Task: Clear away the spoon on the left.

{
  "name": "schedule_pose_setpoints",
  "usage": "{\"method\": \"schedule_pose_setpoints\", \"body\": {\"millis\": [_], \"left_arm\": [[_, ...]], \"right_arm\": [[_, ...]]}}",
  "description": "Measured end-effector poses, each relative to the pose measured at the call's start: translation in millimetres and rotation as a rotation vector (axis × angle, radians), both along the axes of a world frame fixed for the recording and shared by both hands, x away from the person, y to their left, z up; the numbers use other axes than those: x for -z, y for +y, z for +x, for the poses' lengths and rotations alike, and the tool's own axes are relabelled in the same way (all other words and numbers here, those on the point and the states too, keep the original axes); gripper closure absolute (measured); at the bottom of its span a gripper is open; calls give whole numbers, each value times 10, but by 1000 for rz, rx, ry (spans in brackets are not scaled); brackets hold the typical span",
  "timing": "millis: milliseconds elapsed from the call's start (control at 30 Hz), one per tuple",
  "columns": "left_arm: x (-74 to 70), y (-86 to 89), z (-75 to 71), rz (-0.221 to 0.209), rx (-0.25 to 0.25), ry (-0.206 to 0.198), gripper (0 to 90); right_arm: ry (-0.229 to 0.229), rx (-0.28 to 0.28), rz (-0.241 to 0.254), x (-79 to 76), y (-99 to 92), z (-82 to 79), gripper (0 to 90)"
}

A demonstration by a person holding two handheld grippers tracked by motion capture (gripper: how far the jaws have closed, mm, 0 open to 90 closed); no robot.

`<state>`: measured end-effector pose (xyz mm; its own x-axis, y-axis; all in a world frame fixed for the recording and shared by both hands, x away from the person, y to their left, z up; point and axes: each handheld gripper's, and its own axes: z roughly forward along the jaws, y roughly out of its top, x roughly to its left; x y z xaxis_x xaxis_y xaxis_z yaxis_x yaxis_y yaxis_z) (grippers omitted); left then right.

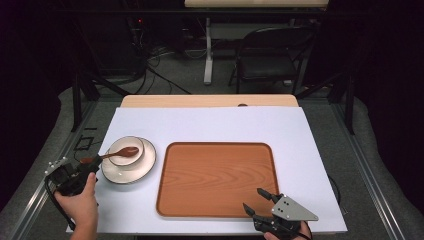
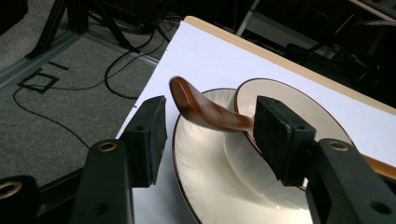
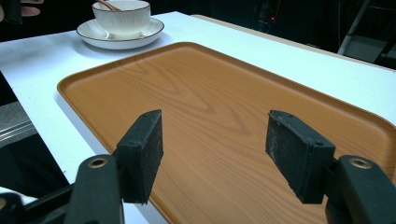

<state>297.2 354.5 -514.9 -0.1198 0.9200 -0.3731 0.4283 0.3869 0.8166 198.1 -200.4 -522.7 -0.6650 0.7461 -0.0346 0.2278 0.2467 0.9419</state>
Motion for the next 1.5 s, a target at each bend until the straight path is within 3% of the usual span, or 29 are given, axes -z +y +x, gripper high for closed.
{"method": "schedule_pose_setpoints", "body": {"millis": [267,767,1067,1500], "left_arm": [[-5,26,17,3,-22,-27,601],[-77,42,57,-16,-27,-62,704],[-306,-4,251,-4,5,-89,784],[-455,-20,536,-21,23,-87,827]], "right_arm": [[0,-4,-3,-2,5,-5,362],[-1,-5,-5,0,9,-3,362],[0,-3,-1,-1,7,-5,362],[2,-7,-1,1,4,-1,363]]}}
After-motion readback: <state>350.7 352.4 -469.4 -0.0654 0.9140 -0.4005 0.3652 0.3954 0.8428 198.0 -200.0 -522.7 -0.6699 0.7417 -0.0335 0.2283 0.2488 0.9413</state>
